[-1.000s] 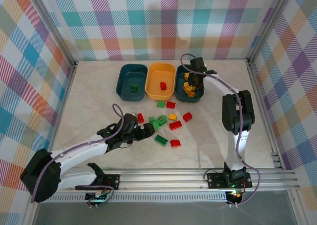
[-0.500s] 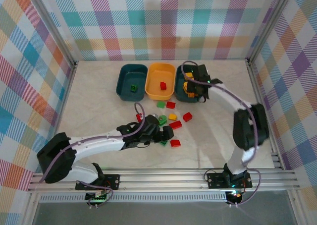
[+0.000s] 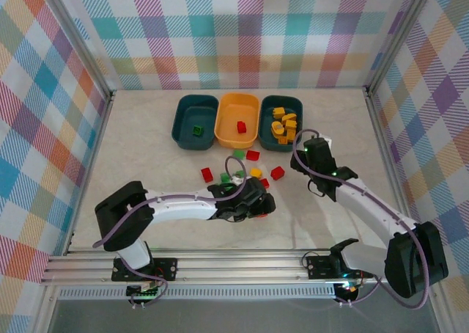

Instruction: Sort the legos into containers by color

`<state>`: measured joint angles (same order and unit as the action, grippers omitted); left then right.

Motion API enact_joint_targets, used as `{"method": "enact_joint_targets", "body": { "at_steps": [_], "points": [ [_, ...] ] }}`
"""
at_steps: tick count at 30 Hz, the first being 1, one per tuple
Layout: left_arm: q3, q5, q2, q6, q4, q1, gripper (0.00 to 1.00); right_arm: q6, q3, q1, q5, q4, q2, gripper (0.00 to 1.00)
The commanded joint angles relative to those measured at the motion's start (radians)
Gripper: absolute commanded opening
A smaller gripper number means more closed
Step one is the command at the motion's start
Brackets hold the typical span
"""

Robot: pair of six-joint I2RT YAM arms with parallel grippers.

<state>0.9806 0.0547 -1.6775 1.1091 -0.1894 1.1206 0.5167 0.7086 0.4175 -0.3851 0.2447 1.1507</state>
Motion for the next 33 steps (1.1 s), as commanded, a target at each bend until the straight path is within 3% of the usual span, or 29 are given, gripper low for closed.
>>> {"method": "enact_joint_targets", "body": {
  "at_steps": [1,9,15,19,22,33],
  "points": [
    [0.033,0.028,-0.032,0.017,-0.062,0.026,0.87,0.028,-0.016,0.000,-0.006,-0.075,-0.031,0.69],
    [0.061,0.007,-0.116,0.024,-0.018,0.042,0.74,0.042,-0.036,0.000,0.013,-0.090,-0.031,0.69],
    [0.052,0.088,-0.098,-0.005,-0.043,0.041,0.67,0.042,-0.047,0.000,0.026,-0.108,-0.030,0.69],
    [0.078,0.131,-0.116,-0.039,-0.059,0.039,0.55,0.040,-0.051,0.000,0.032,-0.118,-0.021,0.69],
    [0.087,0.149,-0.131,-0.052,-0.062,0.039,0.51,0.037,-0.058,0.000,0.035,-0.127,-0.019,0.69],
    [0.106,0.127,-0.176,-0.091,-0.007,0.039,0.32,0.032,-0.063,0.000,0.043,-0.145,-0.016,0.68]
  ]
}}
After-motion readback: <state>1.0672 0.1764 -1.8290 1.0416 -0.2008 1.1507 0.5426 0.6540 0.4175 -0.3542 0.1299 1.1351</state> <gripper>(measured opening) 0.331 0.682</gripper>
